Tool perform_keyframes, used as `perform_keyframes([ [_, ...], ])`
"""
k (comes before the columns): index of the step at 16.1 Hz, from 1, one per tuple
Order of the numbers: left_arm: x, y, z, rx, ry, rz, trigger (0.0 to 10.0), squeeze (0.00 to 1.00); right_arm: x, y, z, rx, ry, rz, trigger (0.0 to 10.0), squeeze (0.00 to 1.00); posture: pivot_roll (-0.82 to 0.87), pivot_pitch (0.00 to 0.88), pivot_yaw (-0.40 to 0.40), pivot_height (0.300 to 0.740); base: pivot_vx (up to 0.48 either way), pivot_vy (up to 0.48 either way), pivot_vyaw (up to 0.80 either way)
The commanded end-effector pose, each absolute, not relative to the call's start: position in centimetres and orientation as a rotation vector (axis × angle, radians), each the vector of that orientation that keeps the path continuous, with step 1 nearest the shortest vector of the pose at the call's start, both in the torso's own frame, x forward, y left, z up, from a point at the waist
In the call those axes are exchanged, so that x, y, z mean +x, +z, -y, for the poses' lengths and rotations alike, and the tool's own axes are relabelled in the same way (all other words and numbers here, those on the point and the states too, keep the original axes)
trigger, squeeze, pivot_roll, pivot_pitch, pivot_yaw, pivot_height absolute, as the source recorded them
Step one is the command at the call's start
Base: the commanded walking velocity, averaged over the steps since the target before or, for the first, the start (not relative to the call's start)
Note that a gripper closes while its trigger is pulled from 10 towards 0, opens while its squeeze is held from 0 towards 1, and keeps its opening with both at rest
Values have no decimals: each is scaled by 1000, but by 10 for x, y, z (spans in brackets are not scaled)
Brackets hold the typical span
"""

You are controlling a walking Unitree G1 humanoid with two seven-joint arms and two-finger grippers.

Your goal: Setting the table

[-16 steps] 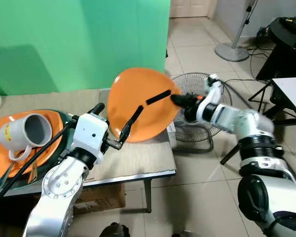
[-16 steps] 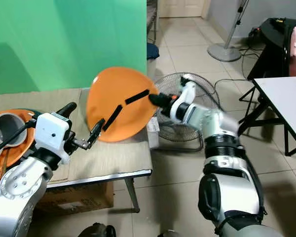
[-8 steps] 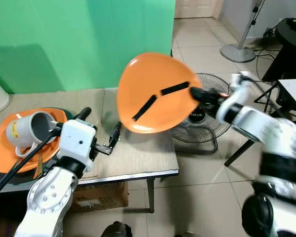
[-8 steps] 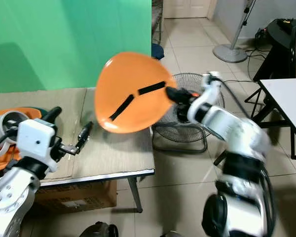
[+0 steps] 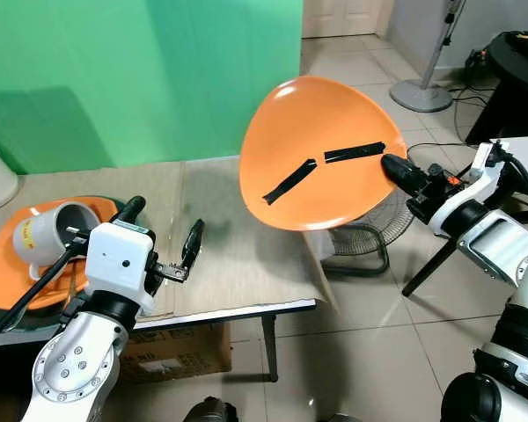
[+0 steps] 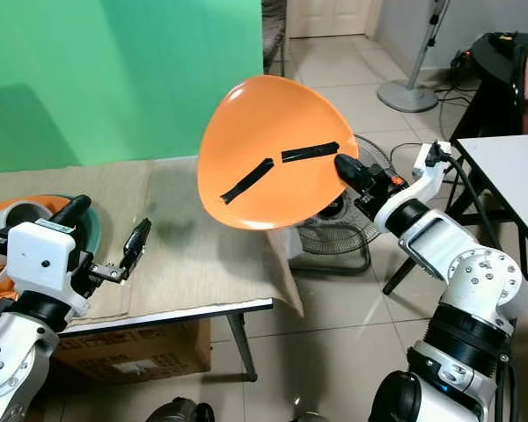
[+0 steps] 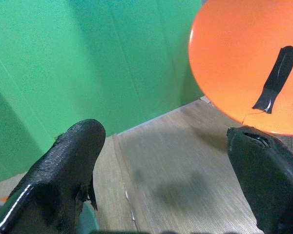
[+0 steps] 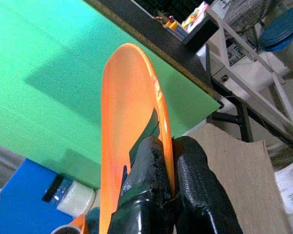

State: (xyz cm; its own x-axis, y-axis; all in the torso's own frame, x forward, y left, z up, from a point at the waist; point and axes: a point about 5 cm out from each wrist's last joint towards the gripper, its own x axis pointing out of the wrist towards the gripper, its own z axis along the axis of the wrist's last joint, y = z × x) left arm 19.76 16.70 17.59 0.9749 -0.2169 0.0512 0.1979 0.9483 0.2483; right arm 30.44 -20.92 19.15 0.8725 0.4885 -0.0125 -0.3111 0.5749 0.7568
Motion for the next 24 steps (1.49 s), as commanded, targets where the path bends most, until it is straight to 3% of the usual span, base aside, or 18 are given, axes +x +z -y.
perform_keyframes([
  [1,196,178,-168,247,-202,81,10000,0,304,203,206,834,520,-185,10000,0,-25,39,65,740,0,0,0],
  [10,196,178,-168,247,-202,81,10000,0,304,203,206,834,520,-185,10000,0,-25,39,65,740,0,0,0],
  [12,220,172,-157,298,-249,66,10000,0,269,189,196,704,319,-155,10000,0,-59,25,98,740,0,0,-775],
  [18,226,172,-154,309,-270,63,10000,0,272,188,175,701,346,-164,10000,0,-42,37,89,740,0,0,-774],
  [24,225,169,-152,258,-239,56,10000,0,267,186,201,737,159,-108,10000,0,-58,44,95,740,0,0,-775],
])
